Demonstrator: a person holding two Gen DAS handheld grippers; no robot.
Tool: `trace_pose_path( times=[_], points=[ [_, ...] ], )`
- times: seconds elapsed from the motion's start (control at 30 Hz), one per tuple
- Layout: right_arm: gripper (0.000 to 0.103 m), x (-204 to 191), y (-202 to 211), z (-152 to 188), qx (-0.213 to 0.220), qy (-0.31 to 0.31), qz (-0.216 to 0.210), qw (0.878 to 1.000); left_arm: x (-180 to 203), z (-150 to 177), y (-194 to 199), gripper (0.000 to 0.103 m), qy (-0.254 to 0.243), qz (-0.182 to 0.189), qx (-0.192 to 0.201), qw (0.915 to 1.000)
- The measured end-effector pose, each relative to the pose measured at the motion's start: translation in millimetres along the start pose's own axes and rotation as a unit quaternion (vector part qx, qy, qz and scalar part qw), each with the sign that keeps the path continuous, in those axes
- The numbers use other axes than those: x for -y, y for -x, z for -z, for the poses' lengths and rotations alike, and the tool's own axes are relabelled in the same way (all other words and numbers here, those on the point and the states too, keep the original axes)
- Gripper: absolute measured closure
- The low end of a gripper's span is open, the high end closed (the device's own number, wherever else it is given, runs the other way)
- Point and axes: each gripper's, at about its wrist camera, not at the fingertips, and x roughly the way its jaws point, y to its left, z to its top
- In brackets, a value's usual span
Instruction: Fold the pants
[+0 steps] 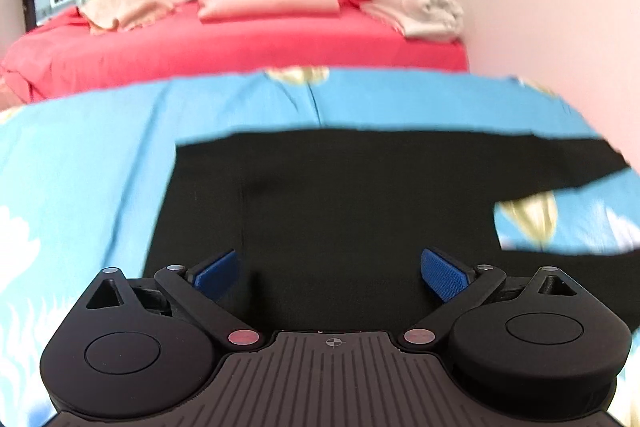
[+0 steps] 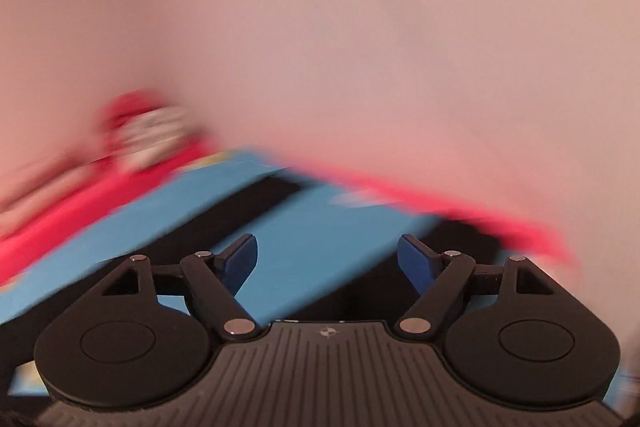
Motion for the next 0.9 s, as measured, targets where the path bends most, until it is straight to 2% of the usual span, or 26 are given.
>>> trace_pose_path(
  times=[0.03,0.07,0.13,0.23,0.3,0.33,0.4,0.57,0.6,0.63,0.67,0.7,0.77,0.8,0.83,0.9],
  points=[
    [0.022,-11,-13,-4,-0.024,-0.005,-0.048,0.999,-1,-8,-6,0.0,0.004,-0.003,0.002,1.0],
    [0.022,-19,-27,-8,-0.043,-0.012,-0.078,0.996,-3,-15,-15,0.0,0.008,-0.004,0.002,1.0],
    [0.022,-34,-63,-16,-0.073,-0.021,-0.114,0.991,-8,-26,-36,0.0,0.017,-0.017,-0.01,0.9997],
    [0.026,-37,-126,-24,-0.126,-0.057,-0.106,0.985,-18,-30,-65,0.0,0.043,-0.043,-0.039,0.9974],
    [0.027,-29,-163,-24,-0.163,-0.103,-0.106,0.976,-31,-25,-80,0.0,0.072,-0.057,-0.061,0.9939],
    [0.028,-23,-184,-24,-0.175,-0.128,-0.11,0.97,-36,-20,-83,0.0,0.081,-0.056,-0.059,0.9934],
    [0.032,-13,-215,-28,-0.178,-0.168,-0.117,0.963,-35,-12,-79,0.0,0.064,-0.057,-0.038,0.9956],
    [0.032,-8,-251,-40,-0.136,-0.228,-0.128,0.956,-25,-5,-79,0.0,0.039,-0.073,-0.025,0.9963],
    [0.046,-11,-252,-40,-0.134,-0.23,-0.124,0.956,-25,-4,-79,0.0,0.039,-0.072,-0.022,0.9963],
    [0.095,-15,-256,-42,-0.137,-0.222,-0.106,0.96,-27,-5,-77,0.0,0.04,-0.071,-0.02,0.9965],
    [0.093,-20,-262,-45,-0.155,-0.197,-0.075,0.965,-28,-4,-76,0.0,0.04,-0.069,-0.019,0.9966],
    [0.092,-23,-262,-45,-0.16,-0.176,-0.069,0.969,-28,-4,-77,0.0,0.04,-0.068,-0.017,0.9967],
    [0.093,-17,-247,-52,-0.108,-0.164,-0.061,0.979,-29,-4,-77,0.0,0.04,-0.068,-0.016,0.9968],
    [0.093,-13,-249,-54,-0.099,-0.161,-0.036,0.981,-29,-3,-77,0.0,0.038,-0.069,-0.016,0.9968],
    [0.092,-10,-257,-51,-0.112,-0.157,-0.015,0.981,-28,-3,-77,0.0,0.035,-0.07,-0.016,0.9968],
    [0.091,-4,-261,-51,-0.113,-0.163,-0.024,0.98,-29,-3,-76,0.0,0.036,-0.069,-0.015,0.9969]
  ],
)
